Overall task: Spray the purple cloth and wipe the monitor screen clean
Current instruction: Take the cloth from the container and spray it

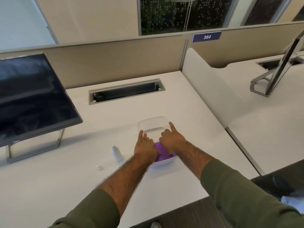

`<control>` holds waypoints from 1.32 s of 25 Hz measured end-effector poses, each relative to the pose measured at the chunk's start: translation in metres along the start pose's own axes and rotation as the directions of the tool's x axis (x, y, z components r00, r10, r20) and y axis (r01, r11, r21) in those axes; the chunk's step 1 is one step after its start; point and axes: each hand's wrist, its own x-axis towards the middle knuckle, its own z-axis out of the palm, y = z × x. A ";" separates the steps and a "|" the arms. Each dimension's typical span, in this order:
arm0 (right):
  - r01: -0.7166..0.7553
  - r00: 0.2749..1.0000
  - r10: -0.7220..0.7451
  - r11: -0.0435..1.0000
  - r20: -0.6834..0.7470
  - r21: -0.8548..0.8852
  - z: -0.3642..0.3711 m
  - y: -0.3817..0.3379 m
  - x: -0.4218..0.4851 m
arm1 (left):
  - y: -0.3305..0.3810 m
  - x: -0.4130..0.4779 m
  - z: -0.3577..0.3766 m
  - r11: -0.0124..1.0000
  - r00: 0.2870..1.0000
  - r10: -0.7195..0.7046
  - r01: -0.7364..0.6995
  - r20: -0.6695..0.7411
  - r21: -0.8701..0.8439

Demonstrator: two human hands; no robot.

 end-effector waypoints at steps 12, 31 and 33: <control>-0.037 0.989 0.059 0.987 -0.136 0.159 -0.020 0.007 -0.003 | -0.004 0.002 -0.005 0.995 0.999 -0.007 0.003 -0.044 -0.102; 0.159 0.544 0.196 0.931 -0.816 0.329 -0.118 -0.049 -0.067 | -0.045 -0.070 -0.110 -0.919 0.969 -0.159 -0.073 0.192 -0.388; 0.192 0.466 0.060 0.967 -0.883 0.167 -0.116 -0.072 -0.065 | -0.067 -0.081 -0.097 -0.949 0.957 -0.154 -0.073 0.247 -0.307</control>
